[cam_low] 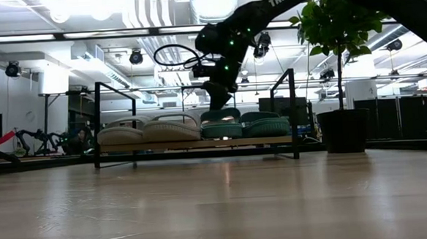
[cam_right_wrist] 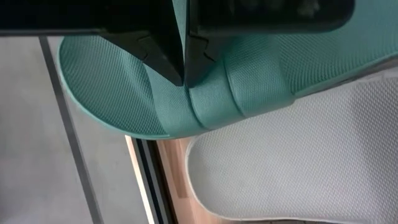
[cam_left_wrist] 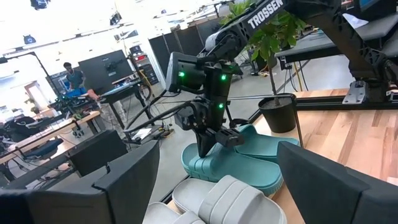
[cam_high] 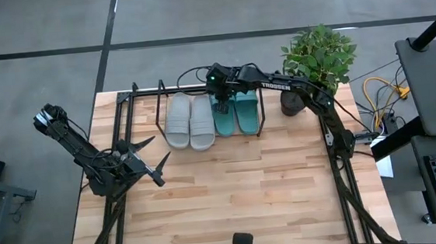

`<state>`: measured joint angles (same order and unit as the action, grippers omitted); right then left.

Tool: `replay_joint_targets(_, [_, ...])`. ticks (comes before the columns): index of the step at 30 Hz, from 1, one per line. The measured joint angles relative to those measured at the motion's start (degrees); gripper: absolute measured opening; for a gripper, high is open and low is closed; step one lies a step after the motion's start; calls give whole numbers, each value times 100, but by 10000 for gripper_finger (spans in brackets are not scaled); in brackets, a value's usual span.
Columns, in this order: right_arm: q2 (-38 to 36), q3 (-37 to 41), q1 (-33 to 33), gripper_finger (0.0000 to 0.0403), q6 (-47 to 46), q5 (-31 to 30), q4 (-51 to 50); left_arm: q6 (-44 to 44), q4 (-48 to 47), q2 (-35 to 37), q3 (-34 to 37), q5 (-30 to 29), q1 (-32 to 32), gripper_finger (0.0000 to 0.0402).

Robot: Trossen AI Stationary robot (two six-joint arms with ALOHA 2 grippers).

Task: Pick and place slides into the shelf
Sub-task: Put the left green slide on the shelf

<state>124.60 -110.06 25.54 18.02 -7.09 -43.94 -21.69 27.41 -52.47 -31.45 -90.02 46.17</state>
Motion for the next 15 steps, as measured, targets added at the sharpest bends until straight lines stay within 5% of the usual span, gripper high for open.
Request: replay_joint_targets(15, [-7, -92, 0, 9, -28, 22, -41, 2, 1, 0, 5, 0, 0, 309])
